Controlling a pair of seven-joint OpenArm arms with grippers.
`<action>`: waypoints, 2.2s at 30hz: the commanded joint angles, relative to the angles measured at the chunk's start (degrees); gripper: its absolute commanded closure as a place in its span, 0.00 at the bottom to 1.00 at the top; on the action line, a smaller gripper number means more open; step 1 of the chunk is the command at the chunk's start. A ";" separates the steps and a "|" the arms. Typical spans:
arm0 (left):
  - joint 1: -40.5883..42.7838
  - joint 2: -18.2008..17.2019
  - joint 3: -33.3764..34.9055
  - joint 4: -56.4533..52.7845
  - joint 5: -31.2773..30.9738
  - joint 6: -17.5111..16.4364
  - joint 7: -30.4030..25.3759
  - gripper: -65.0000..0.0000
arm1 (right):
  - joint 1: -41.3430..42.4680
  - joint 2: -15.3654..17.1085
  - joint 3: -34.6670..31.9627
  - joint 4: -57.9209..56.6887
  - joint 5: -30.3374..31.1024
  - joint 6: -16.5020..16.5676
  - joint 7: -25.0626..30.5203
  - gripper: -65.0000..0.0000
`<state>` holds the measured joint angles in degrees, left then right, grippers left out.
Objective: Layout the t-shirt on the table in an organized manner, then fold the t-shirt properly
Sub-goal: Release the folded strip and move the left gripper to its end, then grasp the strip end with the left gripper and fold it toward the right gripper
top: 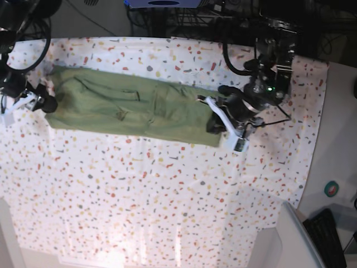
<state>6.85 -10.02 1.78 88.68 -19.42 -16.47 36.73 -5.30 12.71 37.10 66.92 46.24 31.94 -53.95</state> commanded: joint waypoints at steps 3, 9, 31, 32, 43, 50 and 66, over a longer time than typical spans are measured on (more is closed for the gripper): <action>1.19 -3.12 -5.52 0.77 -1.20 0.07 0.24 1.00 | 0.60 1.40 0.39 -3.05 0.40 0.63 1.07 0.45; 1.19 -7.08 -13.78 -4.77 -1.28 -2.12 0.15 1.00 | 1.12 2.89 0.30 -8.06 -1.80 0.80 3.80 0.45; -3.12 1.71 -6.48 -16.99 -0.76 -7.49 0.15 1.00 | 1.65 -1.15 -7.34 -7.97 -4.52 0.98 3.45 0.47; -2.85 1.80 -6.40 -16.82 -1.02 -7.49 0.15 1.00 | 1.65 -1.15 -7.34 -7.97 -4.52 0.98 3.45 0.47; -1.53 3.56 0.72 -16.55 -1.20 -7.49 0.24 1.00 | 3.59 0.26 -6.90 -7.79 -4.79 0.63 3.89 1.00; -2.24 3.91 5.21 -16.55 -1.28 -7.49 0.24 1.00 | 3.50 3.07 -7.34 -3.57 -6.99 -3.33 3.89 1.00; -5.58 4.70 5.30 -17.17 -1.28 -7.40 0.24 1.00 | 1.65 -3.44 -13.06 25.08 -37.14 -4.91 -1.91 1.00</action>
<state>1.83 -5.39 7.18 70.85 -19.94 -23.59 37.47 -4.36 8.40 23.88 90.98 8.47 27.00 -56.47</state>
